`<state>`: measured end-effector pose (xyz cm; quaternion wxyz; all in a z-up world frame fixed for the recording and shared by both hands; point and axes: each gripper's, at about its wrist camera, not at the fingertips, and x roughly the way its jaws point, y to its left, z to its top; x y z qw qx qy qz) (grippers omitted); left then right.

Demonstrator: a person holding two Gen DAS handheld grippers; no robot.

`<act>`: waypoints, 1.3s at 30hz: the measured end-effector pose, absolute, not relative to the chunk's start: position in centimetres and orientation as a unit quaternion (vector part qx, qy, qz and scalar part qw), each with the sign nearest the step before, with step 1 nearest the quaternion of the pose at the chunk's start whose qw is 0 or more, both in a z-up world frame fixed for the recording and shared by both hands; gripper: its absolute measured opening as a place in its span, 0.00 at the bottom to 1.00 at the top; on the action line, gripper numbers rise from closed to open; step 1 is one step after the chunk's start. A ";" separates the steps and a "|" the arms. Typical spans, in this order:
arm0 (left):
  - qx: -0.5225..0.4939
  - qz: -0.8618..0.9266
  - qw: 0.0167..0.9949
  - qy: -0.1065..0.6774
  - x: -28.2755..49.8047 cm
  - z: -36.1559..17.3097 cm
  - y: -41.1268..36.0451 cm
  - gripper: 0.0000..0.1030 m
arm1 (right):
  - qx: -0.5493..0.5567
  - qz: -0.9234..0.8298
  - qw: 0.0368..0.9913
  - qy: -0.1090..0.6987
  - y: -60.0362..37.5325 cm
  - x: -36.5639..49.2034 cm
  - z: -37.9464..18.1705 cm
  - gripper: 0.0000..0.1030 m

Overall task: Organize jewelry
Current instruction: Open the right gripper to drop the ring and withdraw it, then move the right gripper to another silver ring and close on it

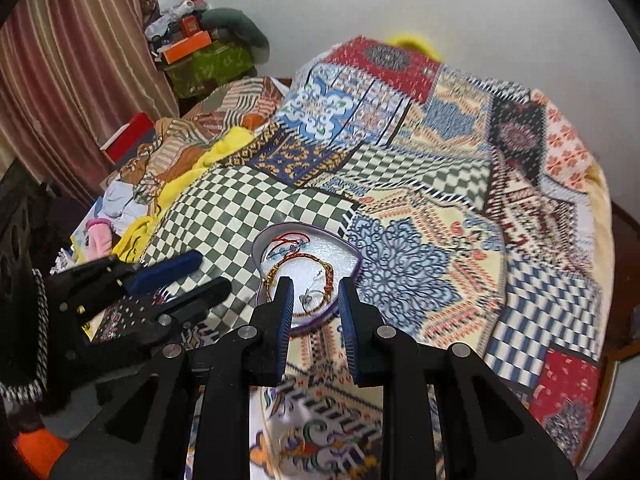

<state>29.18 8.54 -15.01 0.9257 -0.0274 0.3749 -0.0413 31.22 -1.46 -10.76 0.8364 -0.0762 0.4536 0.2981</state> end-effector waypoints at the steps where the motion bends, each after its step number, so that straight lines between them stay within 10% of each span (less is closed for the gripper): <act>1: -0.026 -0.041 0.927 0.372 28.8 -14.6 8.5 0.32 | -0.078 0.296 0.840 0.447 -1.7 30.7 -10.4 0.21; 8: -0.017 -0.036 0.936 0.350 25.5 -11.9 7.6 0.42 | -0.076 0.284 0.868 0.400 -4.1 26.9 -7.8 0.45; 39: -0.043 -0.051 0.911 0.408 20.5 -17.5 3.3 0.46 | -0.100 0.220 0.882 0.405 -10.6 20.4 -12.7 0.49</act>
